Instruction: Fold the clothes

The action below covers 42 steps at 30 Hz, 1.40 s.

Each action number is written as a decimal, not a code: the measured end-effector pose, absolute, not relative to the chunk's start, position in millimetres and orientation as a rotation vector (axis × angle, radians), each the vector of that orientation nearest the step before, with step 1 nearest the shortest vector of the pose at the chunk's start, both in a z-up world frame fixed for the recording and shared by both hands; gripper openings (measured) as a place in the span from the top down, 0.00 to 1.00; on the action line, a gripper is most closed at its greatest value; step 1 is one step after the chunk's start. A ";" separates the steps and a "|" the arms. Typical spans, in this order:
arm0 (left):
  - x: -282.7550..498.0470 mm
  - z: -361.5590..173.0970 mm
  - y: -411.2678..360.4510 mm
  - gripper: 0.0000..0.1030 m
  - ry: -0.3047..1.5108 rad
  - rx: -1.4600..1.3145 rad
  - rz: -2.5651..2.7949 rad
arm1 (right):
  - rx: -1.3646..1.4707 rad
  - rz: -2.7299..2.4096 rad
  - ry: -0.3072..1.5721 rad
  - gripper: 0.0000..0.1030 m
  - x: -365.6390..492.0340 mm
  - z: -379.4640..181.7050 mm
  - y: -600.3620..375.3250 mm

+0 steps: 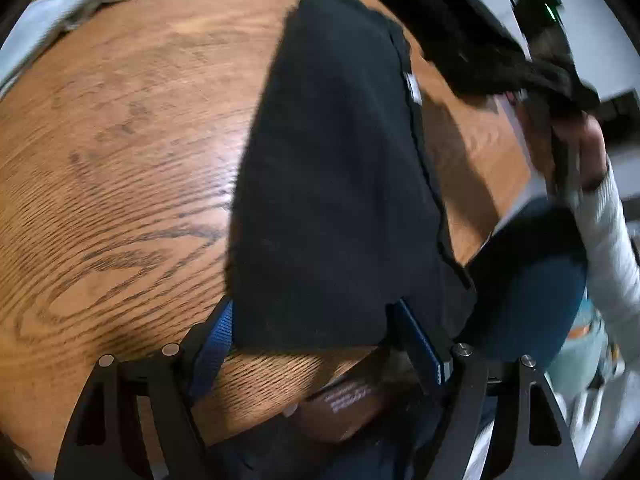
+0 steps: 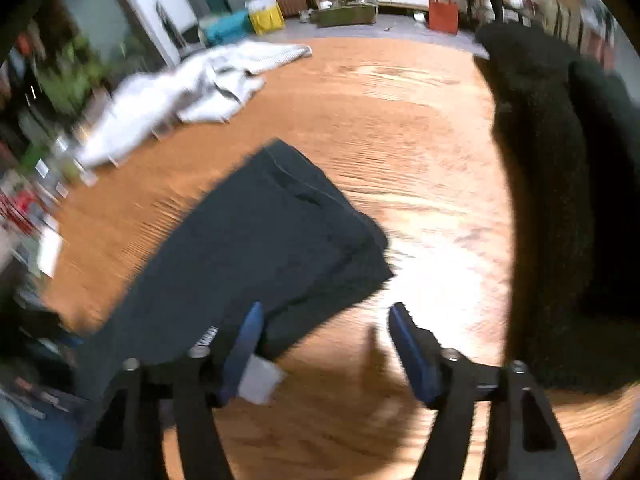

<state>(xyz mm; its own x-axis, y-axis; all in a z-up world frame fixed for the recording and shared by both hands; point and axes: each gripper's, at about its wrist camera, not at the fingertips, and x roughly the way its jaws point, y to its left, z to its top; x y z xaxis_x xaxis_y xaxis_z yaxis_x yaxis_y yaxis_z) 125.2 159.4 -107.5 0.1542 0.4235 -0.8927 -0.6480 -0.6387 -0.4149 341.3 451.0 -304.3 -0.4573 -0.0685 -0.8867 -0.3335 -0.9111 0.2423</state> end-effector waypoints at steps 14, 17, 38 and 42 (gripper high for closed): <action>159.2 -101.2 139.8 0.20 0.272 -1.659 1.566 | -1.480 2.637 0.114 0.21 398.3 -291.8 361.1; 148.4 -83.8 120.2 0.20 0.152 -1.638 1.615 | -1.424 2.684 0.062 0.19 402.4 -280.2 335.3; 124.9 -81.9 85.8 0.20 0.005 -1.739 1.713 | -1.431 2.596 -0.244 0.17 422.5 -333.8 234.9; 115.4 -85.9 75.8 0.20 -0.046 -1.757 1.734 | -1.416 2.591 -0.196 0.25 434.1 -325.3 234.6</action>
<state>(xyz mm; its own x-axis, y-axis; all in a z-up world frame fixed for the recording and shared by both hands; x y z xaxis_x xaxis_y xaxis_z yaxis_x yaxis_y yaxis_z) 115.4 75.8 -85.9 0.1205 0.4613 -0.8790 -0.4142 -0.7813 -0.4668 434.1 234.6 -325.3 -0.5294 0.2217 -0.8189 -0.0957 -0.9747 -0.2020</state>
